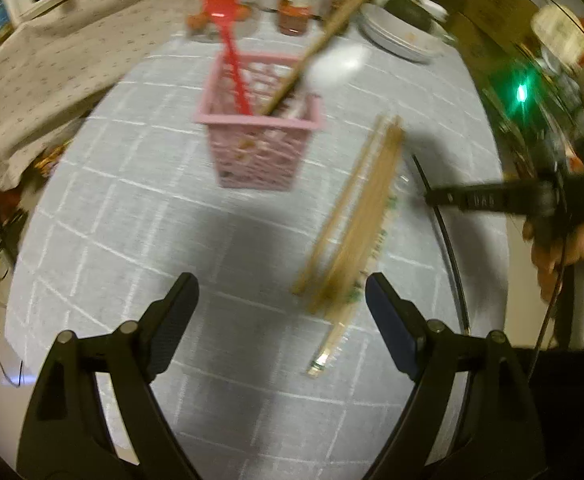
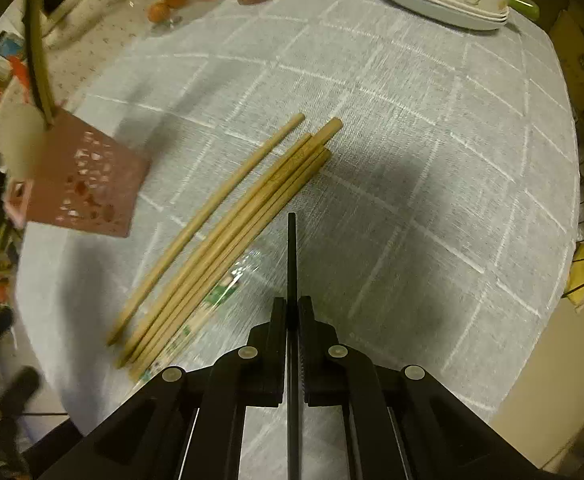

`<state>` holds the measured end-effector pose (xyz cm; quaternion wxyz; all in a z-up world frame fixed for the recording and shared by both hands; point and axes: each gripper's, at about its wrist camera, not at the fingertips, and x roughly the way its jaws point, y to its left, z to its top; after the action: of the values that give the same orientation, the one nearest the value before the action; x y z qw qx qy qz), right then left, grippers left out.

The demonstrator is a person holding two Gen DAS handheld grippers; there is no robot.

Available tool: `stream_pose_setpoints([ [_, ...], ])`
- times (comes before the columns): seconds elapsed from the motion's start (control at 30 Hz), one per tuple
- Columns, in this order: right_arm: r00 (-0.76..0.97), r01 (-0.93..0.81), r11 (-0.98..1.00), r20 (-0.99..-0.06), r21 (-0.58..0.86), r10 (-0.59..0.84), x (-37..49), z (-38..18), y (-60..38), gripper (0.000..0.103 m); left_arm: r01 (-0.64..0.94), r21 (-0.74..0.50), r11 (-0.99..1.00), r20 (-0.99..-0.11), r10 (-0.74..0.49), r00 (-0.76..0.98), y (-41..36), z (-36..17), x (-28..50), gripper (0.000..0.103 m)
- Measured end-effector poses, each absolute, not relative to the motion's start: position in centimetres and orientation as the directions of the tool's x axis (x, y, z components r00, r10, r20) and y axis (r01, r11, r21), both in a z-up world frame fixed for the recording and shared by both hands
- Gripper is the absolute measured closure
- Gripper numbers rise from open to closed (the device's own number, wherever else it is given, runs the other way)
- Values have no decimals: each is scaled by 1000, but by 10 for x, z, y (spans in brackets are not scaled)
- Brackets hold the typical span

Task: Organize utensils
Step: 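Grasp a black chopstick with the right tool while the left tool moves over the wooden chopstick pile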

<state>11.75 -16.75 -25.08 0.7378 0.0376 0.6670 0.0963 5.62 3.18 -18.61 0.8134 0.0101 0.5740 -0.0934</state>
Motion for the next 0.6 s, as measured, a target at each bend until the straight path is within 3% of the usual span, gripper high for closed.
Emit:
stream_pose_setpoints([
  [0.07,104,-97,973,-970,208,218,114,-240,-169,98,217,-115,969,-932,-181,313,22,-188,53,22],
  [0.17,114,-110,965,-961,240,252,107,-229,-172,98,343,-154,927,-924,-258,282,-1,-196,46,45],
  [0.3,118,-125,959,-956,255,270,94,-221,-176,98,455,-127,881,-931,-265,253,-26,-216,45,70],
  [0.6,113,-107,957,-953,269,280,86,-212,-204,97,458,-201,866,-920,-327,215,-52,-232,67,76],
])
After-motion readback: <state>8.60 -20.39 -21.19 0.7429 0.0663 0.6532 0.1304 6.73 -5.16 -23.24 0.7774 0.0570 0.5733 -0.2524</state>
